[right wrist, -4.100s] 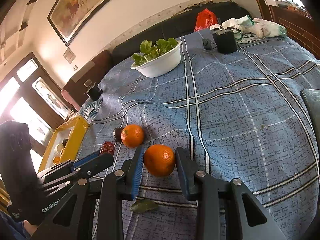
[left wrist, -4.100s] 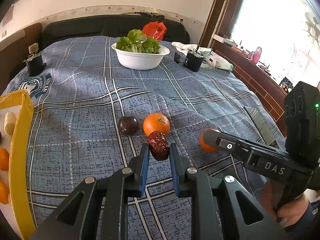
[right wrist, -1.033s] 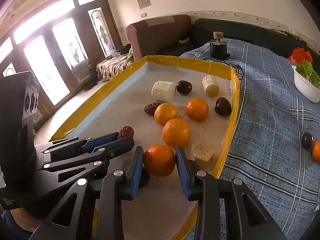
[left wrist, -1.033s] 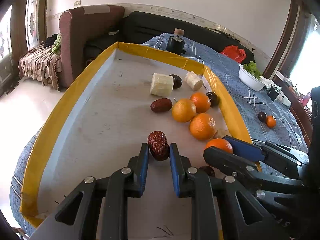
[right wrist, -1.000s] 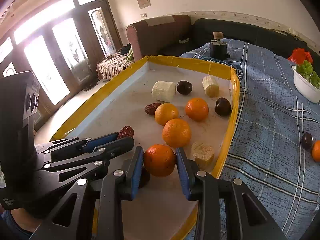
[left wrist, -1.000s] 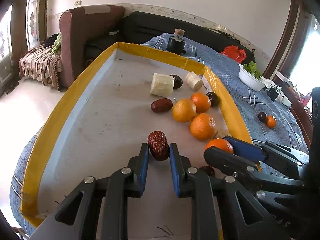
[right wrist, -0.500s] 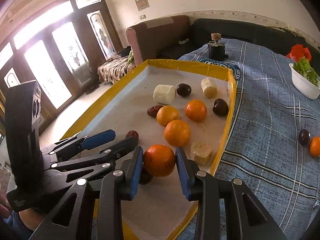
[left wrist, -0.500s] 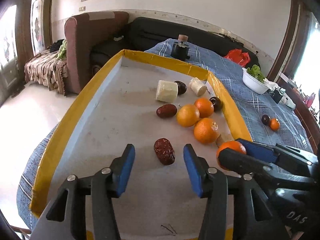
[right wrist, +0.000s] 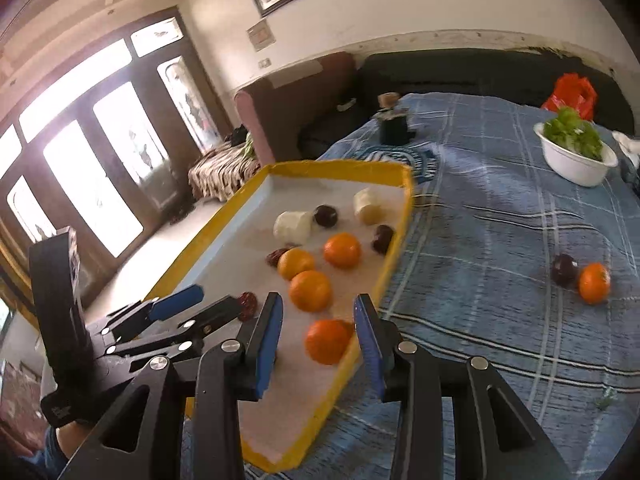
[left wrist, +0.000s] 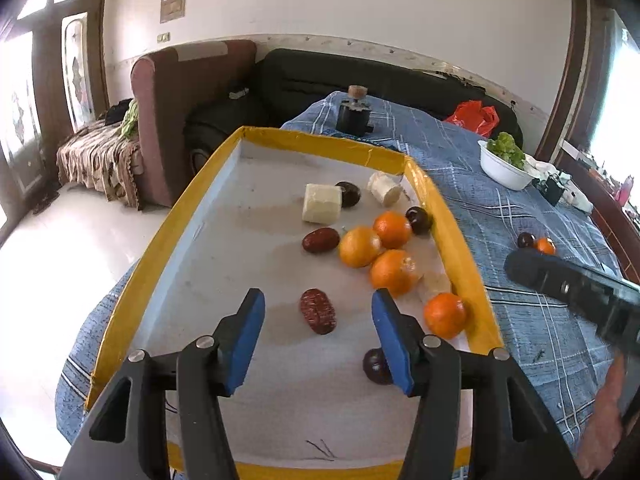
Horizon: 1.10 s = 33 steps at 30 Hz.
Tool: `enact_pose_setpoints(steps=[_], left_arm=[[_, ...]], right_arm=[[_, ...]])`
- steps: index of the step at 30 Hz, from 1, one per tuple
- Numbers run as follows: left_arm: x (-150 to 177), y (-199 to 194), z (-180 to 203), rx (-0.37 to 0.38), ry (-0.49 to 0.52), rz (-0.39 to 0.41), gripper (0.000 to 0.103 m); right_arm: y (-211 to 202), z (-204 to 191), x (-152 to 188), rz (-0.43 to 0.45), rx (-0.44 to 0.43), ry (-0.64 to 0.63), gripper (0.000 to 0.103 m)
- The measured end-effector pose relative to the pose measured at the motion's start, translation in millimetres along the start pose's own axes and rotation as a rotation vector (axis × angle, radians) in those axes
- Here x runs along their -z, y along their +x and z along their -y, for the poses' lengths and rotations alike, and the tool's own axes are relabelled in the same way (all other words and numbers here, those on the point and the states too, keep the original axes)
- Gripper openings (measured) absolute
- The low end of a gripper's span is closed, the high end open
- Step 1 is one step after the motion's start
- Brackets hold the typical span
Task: Organize fruits
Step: 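Move both open tools back to the remaining fruit on the tablecloth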
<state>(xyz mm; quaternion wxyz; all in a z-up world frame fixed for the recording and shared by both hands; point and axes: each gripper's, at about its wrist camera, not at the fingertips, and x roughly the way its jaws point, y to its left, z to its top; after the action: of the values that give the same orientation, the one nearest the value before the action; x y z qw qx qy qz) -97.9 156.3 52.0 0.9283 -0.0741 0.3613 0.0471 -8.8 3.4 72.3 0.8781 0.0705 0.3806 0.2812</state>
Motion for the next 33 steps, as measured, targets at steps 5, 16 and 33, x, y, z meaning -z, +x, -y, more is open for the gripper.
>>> enact_pose_setpoints(steps=[5,16,33], left_arm=[[-2.8,-5.8,17.0,-0.008,0.047,0.012,0.056],[-12.0,-16.8,75.6,0.011,0.181,0.04,0.06],[-13.3,-2.7,170.6,0.338,0.238,-0.127,0.061]], right_arm=[[-18.3,27.8,-5.8,0.037,0.013,0.061,0.042],[-59.4,82.6,-13.4,0.097,0.034,0.17,0.042],[-26.3,220.6,-18.7,-0.097,0.223,0.423,0.046]])
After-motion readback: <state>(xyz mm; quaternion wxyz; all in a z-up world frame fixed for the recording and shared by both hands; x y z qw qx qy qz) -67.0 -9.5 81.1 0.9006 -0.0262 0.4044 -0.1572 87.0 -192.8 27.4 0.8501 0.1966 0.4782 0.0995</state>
